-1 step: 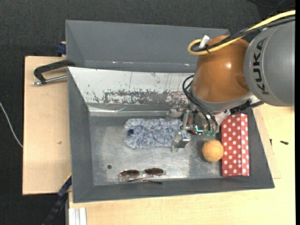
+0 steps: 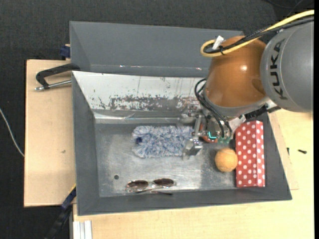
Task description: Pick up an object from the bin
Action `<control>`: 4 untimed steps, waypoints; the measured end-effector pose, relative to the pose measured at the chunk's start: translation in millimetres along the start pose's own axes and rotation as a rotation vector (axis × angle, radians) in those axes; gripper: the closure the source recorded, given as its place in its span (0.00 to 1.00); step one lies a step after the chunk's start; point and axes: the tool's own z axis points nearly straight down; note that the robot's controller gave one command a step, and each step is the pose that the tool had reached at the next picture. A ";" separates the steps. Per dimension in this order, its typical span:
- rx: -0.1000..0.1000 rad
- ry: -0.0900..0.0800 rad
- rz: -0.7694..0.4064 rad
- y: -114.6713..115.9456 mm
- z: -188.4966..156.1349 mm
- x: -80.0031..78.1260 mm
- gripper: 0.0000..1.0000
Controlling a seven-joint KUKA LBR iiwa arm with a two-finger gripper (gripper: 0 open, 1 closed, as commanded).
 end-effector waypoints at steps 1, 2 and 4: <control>-0.001 -0.006 0.005 22.1 117.6 -3.1 1.00; -0.001 -0.006 0.006 22.1 117.6 -3.1 1.00; 0.000 -0.003 -0.253 16.0 98.2 -40.9 1.00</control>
Offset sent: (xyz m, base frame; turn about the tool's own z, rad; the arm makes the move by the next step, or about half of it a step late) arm 0.0000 0.0000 0.0000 0.0000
